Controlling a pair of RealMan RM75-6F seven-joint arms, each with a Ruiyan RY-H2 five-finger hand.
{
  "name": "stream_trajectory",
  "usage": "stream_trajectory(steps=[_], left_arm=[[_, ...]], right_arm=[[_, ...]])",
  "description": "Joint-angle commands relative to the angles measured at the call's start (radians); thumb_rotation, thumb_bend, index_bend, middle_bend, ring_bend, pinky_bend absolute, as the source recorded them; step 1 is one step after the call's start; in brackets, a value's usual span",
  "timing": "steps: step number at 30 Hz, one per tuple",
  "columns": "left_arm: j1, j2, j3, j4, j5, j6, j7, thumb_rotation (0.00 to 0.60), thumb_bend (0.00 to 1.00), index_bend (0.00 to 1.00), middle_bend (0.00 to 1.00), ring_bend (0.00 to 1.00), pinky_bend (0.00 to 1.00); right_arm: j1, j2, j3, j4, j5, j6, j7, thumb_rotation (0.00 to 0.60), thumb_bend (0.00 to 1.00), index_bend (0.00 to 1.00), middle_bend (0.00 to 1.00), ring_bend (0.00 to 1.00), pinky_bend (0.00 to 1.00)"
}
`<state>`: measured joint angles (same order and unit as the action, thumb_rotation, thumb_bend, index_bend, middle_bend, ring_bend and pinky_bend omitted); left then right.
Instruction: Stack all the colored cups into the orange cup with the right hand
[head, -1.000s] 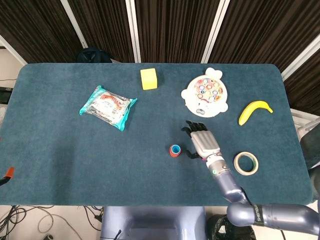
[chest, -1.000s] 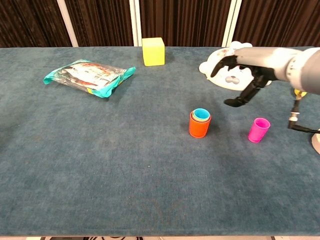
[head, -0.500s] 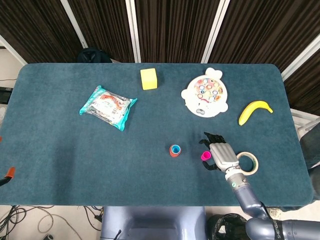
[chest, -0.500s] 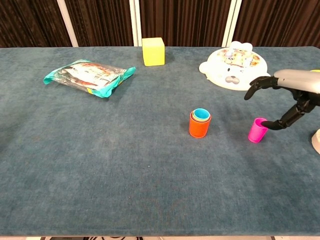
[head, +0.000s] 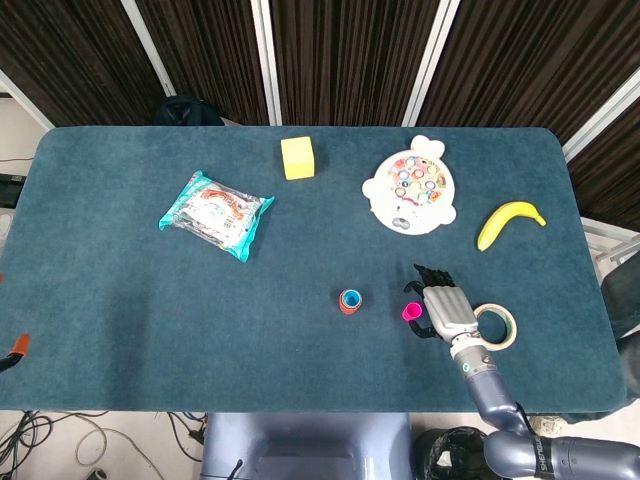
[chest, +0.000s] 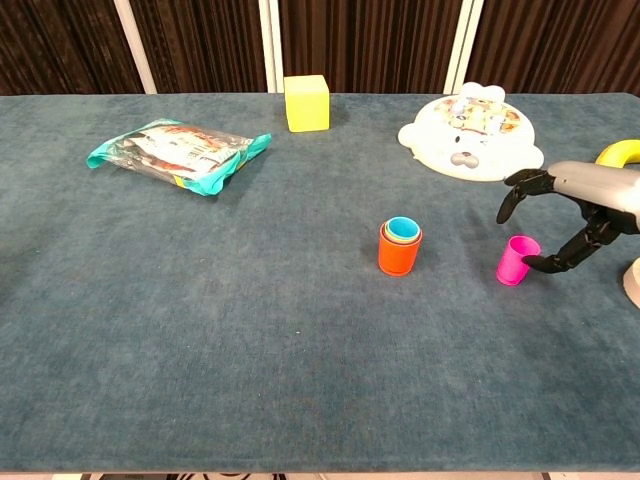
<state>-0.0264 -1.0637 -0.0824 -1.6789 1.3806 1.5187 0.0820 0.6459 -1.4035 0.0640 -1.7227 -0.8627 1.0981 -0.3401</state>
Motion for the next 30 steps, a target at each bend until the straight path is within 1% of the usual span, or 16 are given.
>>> stream_trajectory(steps=[1,15,30], left_arm=[[0.0,0.0,0.0,-0.001,-0.001,0.001,0.0,0.6,0.27,0.02,0.03,0.0,0.0],[0.0,0.0,0.0,-0.001,-0.003,-0.001,0.001,0.6,0.27,0.02,0.03,0.0,0.0],[0.0,0.0,0.001,-0.001,0.0,0.0,0.004,0.6,0.27,0.02,0.02,0.0,0.0]], right_arm=[[-0.003,-0.005,0.002,0.008,-0.001,-0.006,0.005,0.6,0.42,0.34,0.01,0.06,0.05],[-0.017,-0.025,0.02,0.034,-0.014,-0.012,0.019,0.6,0.42,0.4,0.01,0.06,0.05],[-0.027,-0.032,0.03,0.051,-0.01,-0.027,0.015,0.6,0.42,0.42,0.01,0.06,0.05]])
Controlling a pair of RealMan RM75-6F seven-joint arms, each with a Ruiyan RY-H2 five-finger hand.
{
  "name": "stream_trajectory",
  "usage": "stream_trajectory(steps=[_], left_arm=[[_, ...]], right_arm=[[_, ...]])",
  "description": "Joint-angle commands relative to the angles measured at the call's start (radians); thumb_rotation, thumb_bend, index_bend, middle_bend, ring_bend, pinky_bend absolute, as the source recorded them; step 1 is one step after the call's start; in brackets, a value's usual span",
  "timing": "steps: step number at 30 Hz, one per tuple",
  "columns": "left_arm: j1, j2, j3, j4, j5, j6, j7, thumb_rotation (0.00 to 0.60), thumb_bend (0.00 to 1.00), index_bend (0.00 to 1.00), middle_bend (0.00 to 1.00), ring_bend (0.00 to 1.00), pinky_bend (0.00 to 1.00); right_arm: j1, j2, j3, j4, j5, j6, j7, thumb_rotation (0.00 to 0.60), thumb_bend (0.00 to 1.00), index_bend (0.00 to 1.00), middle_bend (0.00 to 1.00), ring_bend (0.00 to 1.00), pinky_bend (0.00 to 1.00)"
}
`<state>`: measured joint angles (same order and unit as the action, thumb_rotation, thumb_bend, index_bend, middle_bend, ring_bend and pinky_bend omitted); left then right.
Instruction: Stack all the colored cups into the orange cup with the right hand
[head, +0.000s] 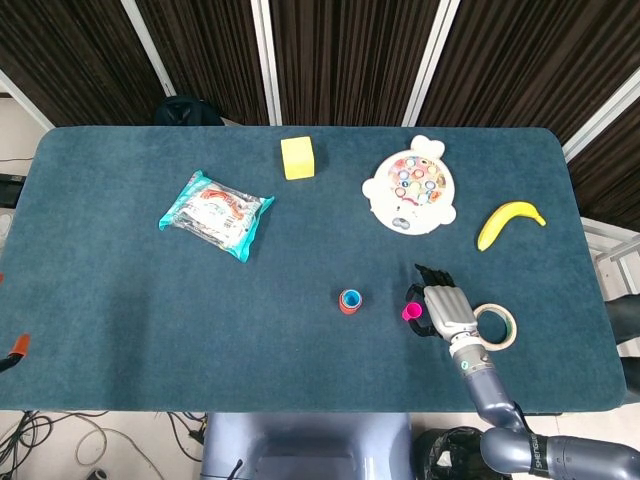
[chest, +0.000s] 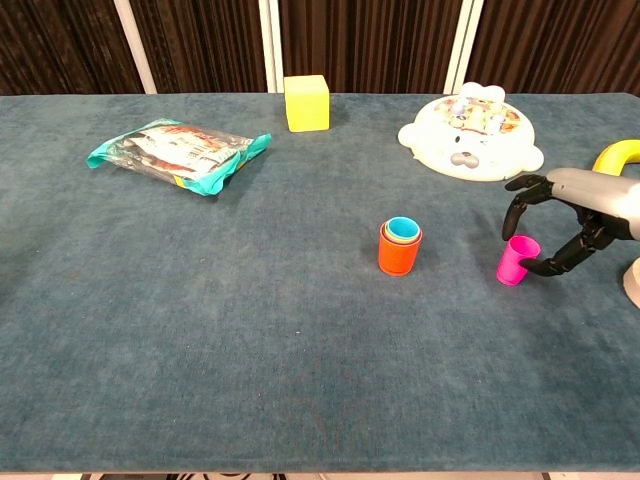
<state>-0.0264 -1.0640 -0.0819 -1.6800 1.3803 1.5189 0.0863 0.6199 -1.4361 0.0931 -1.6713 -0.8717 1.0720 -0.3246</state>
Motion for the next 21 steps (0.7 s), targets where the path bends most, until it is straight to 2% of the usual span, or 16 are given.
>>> stream_trajectory(steps=[1,21], left_arm=[[0.0,0.0,0.0,0.0,0.0,0.0,0.0,0.6,0.27,0.02,0.02,0.0,0.0],[0.0,-0.001,0.001,-0.003,0.002,0.0,0.003,0.6,0.27,0.03,0.03,0.0,0.0]], right_arm=[[-0.001,0.0,0.002,0.0,-0.002,-0.002,0.0,0.6,0.42,0.43,0.01,0.06,0.05],[-0.009,0.006,0.023,-0.009,-0.006,-0.008,-0.006,0.6,0.42,0.48,0.01,0.06,0.05]])
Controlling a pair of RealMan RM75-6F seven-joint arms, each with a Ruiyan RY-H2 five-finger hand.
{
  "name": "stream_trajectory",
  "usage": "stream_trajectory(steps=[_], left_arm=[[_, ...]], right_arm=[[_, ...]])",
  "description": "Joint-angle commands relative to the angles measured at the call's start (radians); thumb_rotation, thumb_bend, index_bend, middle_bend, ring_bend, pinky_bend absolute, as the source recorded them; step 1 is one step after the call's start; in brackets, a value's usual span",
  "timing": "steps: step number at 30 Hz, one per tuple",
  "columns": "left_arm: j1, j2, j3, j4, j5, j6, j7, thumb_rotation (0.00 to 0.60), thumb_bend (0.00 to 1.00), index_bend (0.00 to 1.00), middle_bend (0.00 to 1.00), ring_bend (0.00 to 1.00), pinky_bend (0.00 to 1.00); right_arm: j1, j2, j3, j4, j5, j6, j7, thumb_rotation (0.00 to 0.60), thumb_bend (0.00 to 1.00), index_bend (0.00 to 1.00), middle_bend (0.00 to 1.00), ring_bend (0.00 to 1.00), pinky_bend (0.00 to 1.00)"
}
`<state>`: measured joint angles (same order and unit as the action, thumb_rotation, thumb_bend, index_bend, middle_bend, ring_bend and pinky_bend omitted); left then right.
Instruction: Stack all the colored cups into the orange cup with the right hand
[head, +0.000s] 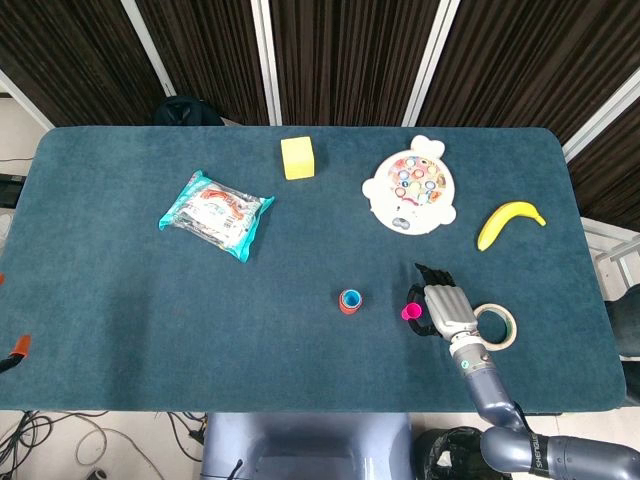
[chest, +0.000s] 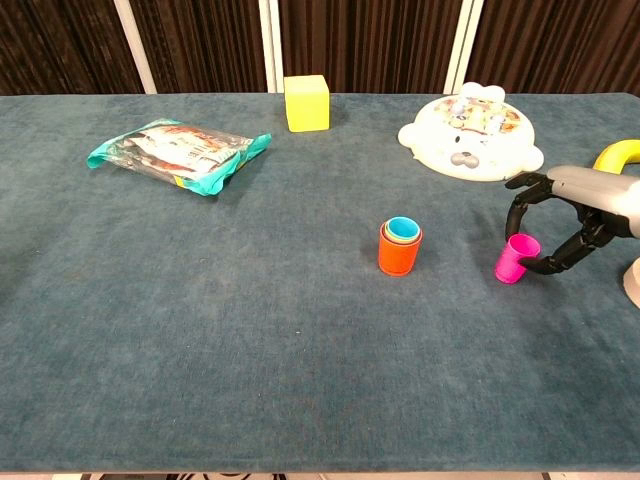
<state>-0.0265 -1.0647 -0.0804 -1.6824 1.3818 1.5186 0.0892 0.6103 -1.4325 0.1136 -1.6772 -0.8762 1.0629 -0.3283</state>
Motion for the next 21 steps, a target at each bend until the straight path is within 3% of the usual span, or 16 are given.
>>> stream_trajectory(steps=[1,9,21], left_arm=[[0.0,0.0,0.0,0.0,0.0,0.001,0.0,0.6,0.27,0.03,0.03,0.0,0.0],[0.001,0.0,0.0,-0.001,-0.001,0.0,-0.002,0.6,0.27,0.03,0.03,0.0,0.0],[0.0,0.001,-0.002,-0.002,-0.003,0.0,-0.006,0.6,0.27,0.03,0.03,0.0,0.0]], right_arm=[[0.001,0.004,0.005,-0.007,-0.003,0.002,-0.002,0.6,0.42,0.48,0.01,0.06,0.05],[0.019,0.042,0.035,-0.07,-0.007,-0.011,-0.011,0.6,0.42,0.49,0.01,0.06,0.05],[0.132,0.105,0.144,-0.214,0.099,-0.034,-0.115,0.6,0.42,0.49,0.01,0.06,0.05]])
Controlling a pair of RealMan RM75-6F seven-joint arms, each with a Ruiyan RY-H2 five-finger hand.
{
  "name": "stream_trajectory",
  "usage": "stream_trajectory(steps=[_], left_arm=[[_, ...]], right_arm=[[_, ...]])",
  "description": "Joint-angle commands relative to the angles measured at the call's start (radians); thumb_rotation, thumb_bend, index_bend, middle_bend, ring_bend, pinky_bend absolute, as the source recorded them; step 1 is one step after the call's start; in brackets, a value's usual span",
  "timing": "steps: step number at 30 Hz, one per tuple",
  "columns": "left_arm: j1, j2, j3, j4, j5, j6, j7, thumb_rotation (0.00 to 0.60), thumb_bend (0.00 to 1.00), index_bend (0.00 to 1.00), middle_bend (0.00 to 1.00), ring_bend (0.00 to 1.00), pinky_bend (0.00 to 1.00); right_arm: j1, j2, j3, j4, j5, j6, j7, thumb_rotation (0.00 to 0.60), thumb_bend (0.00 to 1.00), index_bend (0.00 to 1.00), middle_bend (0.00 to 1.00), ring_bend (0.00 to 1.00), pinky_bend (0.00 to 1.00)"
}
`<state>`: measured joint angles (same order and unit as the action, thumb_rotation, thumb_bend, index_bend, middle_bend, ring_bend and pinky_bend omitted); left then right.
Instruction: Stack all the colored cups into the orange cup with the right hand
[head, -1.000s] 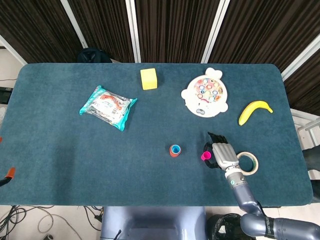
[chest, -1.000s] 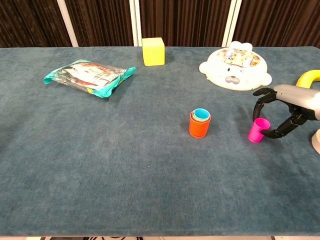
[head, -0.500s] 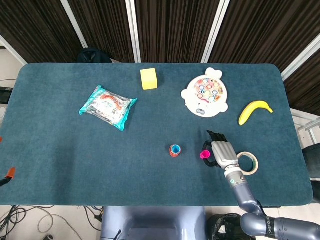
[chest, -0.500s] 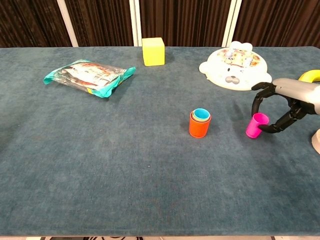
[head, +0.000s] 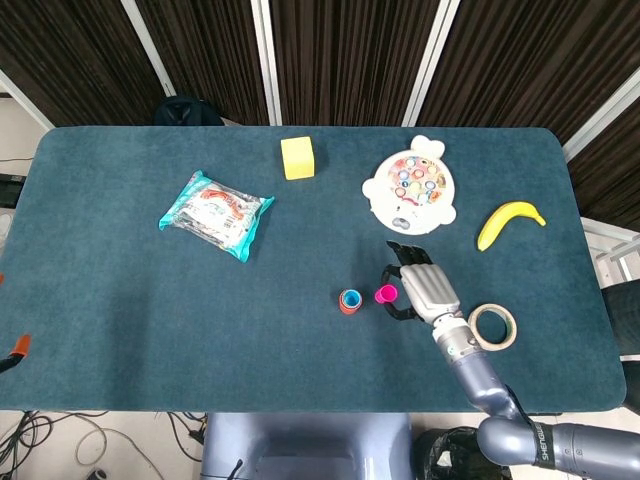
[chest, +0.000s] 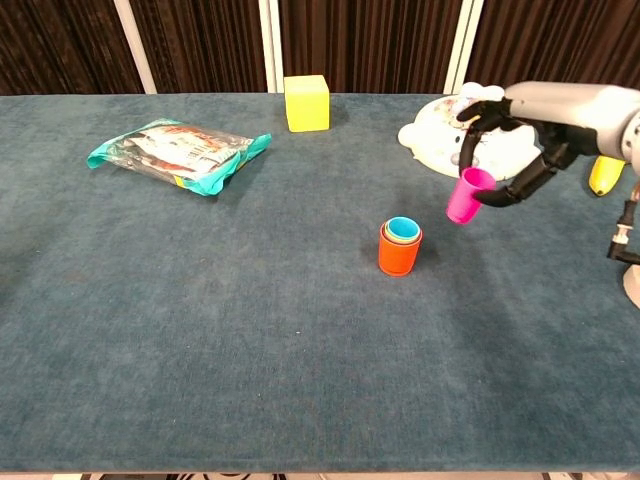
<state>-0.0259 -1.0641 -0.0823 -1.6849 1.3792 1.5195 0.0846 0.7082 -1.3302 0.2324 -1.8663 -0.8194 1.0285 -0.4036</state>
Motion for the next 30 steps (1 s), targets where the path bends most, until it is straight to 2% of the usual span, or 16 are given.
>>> stream_trajectory(steps=[1,8,30], left_arm=[[-0.001,0.0,0.0,0.001,-0.001,-0.001,-0.001,0.6,0.27,0.03,0.03,0.0,0.0],[-0.001,0.001,-0.002,0.003,-0.003,-0.002,-0.006,0.6,0.27,0.03,0.03,0.0,0.0],[-0.001,0.0,-0.002,0.004,-0.002,-0.002,-0.006,0.6,0.27,0.03,0.02,0.0,0.0]], right_arm=[[0.043,0.0,0.03,-0.029,0.054,0.003,-0.049,0.6,0.42,0.49,0.01,0.06,0.05],[0.103,-0.031,0.056,-0.034,0.141,0.013,-0.095,0.6,0.42,0.49,0.01,0.06,0.05],[0.138,-0.093,0.012,0.018,0.184,0.038,-0.103,0.6,0.42,0.49,0.01,0.07,0.05]])
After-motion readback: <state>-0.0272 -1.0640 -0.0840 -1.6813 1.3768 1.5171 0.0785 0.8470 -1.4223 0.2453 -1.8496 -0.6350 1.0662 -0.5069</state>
